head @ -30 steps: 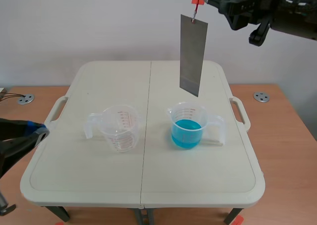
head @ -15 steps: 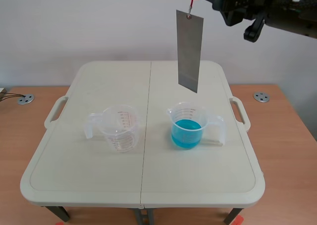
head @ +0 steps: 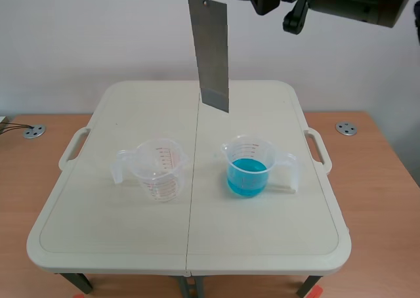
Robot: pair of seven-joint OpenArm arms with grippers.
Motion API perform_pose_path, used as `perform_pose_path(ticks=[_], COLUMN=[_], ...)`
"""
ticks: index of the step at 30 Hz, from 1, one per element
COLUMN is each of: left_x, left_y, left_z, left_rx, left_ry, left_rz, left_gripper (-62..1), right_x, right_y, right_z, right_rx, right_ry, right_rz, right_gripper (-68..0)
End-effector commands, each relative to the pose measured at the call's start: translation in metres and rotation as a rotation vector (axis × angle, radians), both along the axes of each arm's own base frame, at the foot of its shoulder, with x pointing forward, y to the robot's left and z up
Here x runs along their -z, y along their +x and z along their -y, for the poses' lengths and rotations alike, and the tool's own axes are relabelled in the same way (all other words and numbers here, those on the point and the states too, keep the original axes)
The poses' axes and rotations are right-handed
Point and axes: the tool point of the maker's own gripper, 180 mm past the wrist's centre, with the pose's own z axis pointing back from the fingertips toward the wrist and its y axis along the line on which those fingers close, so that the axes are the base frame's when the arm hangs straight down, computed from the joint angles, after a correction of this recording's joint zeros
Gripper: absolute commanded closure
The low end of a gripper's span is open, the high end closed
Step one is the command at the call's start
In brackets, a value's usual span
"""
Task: Hold the metal plate by the orange handle, dip it into the blue solution, take it out and point at it, then put the plate back in the beaker on the left.
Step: 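Put the plate into the left beaker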
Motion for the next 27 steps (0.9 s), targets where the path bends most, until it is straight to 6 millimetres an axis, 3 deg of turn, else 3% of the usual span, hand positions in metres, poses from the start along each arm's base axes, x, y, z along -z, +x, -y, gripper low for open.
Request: perform_pose_path(ticks=[1,13,27], left_x=[0.001,0.008,0.008], left_y=[-0.003,-0.008,-0.009], left_z=[-0.001,-0.006,-0.006], left_rx=[0.0,0.004,0.004], left_ry=[0.001,0.023,0.023], left_rz=[-0.004,-0.024,-0.025], left_gripper=[-1.2,-1.2,-1.2], right_x=[-0.018,-0.009,0.028], right_y=[-0.005,-0.002,0.011], right_z=[-0.008,-0.044,-0.073], right_rx=[-0.033,-0.089,-0.132], right_ry=[0.019,0.001,-0.036], right_rz=[0.059,0.08,0.052], right_gripper=[-1.3,-1.3,-1.3])
